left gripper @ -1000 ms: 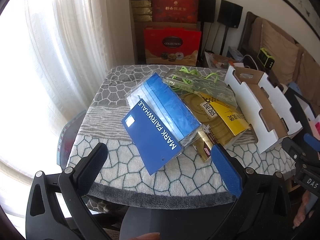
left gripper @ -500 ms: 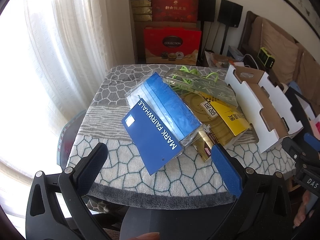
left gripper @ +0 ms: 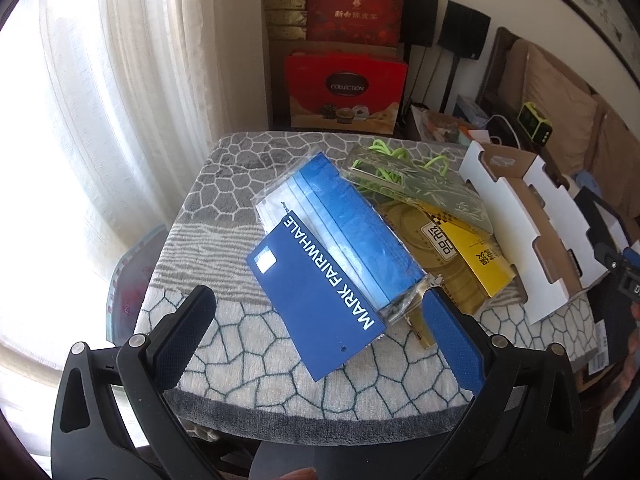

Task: Organize objects
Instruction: 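Move the right tool onto the cardboard box wall while the left tool approaches the blue folder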

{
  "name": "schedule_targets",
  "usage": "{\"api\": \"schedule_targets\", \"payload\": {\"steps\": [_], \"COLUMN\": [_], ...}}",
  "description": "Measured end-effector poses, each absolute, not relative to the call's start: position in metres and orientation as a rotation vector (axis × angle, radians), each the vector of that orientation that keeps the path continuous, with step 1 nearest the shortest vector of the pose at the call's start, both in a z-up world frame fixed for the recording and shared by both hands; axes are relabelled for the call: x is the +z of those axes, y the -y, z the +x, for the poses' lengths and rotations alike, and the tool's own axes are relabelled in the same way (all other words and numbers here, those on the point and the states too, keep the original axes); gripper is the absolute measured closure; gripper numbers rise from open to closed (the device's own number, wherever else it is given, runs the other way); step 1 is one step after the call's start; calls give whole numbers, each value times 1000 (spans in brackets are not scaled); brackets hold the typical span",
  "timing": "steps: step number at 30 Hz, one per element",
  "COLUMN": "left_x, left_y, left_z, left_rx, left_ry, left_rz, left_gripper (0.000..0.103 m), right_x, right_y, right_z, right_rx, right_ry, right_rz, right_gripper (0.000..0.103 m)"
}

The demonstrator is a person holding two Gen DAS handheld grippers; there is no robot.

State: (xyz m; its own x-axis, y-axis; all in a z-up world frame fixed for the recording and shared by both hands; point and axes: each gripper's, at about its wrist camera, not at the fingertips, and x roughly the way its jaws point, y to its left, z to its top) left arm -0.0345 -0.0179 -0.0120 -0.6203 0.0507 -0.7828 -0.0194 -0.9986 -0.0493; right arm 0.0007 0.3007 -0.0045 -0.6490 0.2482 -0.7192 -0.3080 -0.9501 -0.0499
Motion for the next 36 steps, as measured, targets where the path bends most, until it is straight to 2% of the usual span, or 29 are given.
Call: {"api": "schedule_targets", "payload": {"steps": [4,5,12,15,19,23,27,36], "left_x": [-15,-15,-19,-22,-26,-29,-30,-37], "left_y": [25,27,43,48,50,51,49,48], "left_z": [-47,-50,-63,-67,-72,-78,-79,-80], "left_rx": [2788,2787,2767,2755,2738,2726,2700,2648], "left_ry": [45,45,114,137,144,156,162,166], "left_rz": [-1353,-1353,-1351,-1359,-1372,-1385,-1382,-1412], "left_gripper": [0,0,0,1,3,3,3,3], "right_x": [-7,-8,-23,-32,-44,-55,-60,-54], "right_y": [-325,-332,-370,-382,-392,-396,-395,-381], "right_z": [-14,-19,-57,-70,-84,-92,-92,-69], "right_rx": [2578,2570,2533,2524,2493,2459,2437,2492], "right_ry": [-103,-93,-20,-45,-42,-48,-16,21], "right_rz": [-1144,-1150,-1246,-1307,-1372,-1446,-1460,-1483], "right_gripper": [3,6,36,56,61,79,85,91]}}
